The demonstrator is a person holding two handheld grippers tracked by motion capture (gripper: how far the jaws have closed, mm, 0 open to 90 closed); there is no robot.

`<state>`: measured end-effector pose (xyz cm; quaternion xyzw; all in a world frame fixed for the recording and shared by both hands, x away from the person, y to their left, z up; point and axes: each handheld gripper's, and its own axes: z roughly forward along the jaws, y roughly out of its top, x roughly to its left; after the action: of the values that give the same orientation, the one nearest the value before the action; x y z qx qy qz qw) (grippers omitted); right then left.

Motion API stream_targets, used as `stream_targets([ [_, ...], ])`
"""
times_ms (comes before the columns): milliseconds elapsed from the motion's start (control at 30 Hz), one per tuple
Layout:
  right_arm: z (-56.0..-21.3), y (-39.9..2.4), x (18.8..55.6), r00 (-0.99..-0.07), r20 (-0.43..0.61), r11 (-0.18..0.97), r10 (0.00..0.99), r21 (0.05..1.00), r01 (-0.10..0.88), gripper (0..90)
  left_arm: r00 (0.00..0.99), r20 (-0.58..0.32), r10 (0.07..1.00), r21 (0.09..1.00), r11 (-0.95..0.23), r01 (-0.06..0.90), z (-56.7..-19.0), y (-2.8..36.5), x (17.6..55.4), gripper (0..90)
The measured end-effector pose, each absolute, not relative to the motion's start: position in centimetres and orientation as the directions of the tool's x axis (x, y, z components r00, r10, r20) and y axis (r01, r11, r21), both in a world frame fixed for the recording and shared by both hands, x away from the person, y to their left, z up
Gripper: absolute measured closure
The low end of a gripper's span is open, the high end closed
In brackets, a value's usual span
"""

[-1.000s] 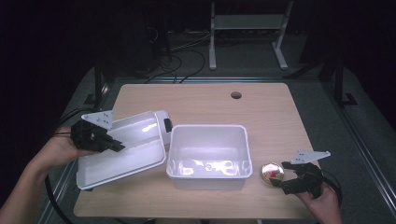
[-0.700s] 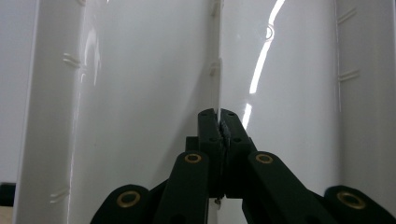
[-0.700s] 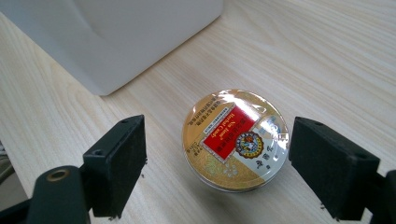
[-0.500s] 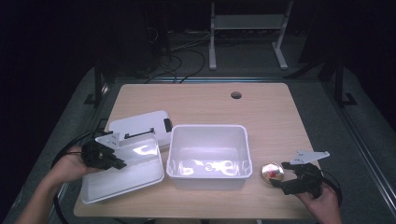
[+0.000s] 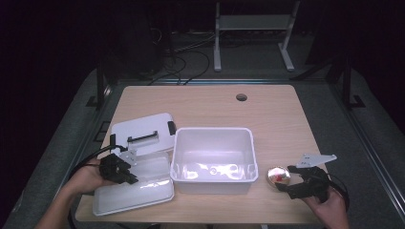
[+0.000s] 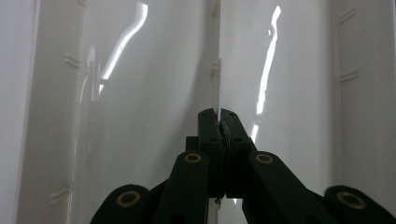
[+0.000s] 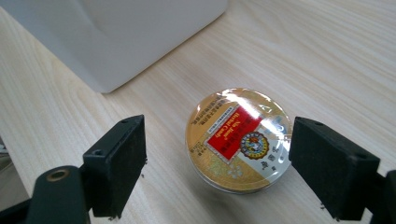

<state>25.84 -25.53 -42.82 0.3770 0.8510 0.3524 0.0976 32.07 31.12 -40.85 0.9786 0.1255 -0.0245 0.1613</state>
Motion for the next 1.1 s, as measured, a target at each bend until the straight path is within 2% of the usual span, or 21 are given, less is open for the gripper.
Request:
stream_targets([
  [500,-42.8,-25.3,25.8,-0.705,0.098,0.480,0.702,0.667,0.570,18.3,0.971,-0.096,0.218,0.293,-0.926,0.236,-42.0,30.5,32.9,88.2],
  [733,-42.9,-24.9,25.9,-0.715,0.082,0.507,0.694,0.650,0.566,17.9,0.970,-0.082,0.230,0.348,-0.905,0.244,-41.1,30.8,32.2,75.5],
  [833,-42.7,-24.6,26.1,-0.720,0.080,0.519,0.689,0.640,0.567,17.1,0.965,-0.077,0.251,0.390,-0.883,0.261,-40.2,30.9,32.0,62.8],
  [867,-42.7,-24.6,26.1,-0.720,0.080,0.519,0.689,0.640,0.567,17.1,0.964,-0.072,0.257,0.407,-0.874,0.264,-40.0,30.9,32.0,62.8],
  [967,-42.6,-24.3,26.5,-0.732,0.057,0.557,0.679,0.610,0.564,16.9,0.956,-0.058,0.289,0.467,-0.838,0.282,-39.2,31.0,31.7,53.7],
  [1100,-42.3,-24.3,26.8,-0.733,0.049,0.576,0.678,0.585,0.571,16.3,0.946,-0.030,0.322,0.505,-0.812,0.292,-38.5,31.1,31.4,49.5],
])
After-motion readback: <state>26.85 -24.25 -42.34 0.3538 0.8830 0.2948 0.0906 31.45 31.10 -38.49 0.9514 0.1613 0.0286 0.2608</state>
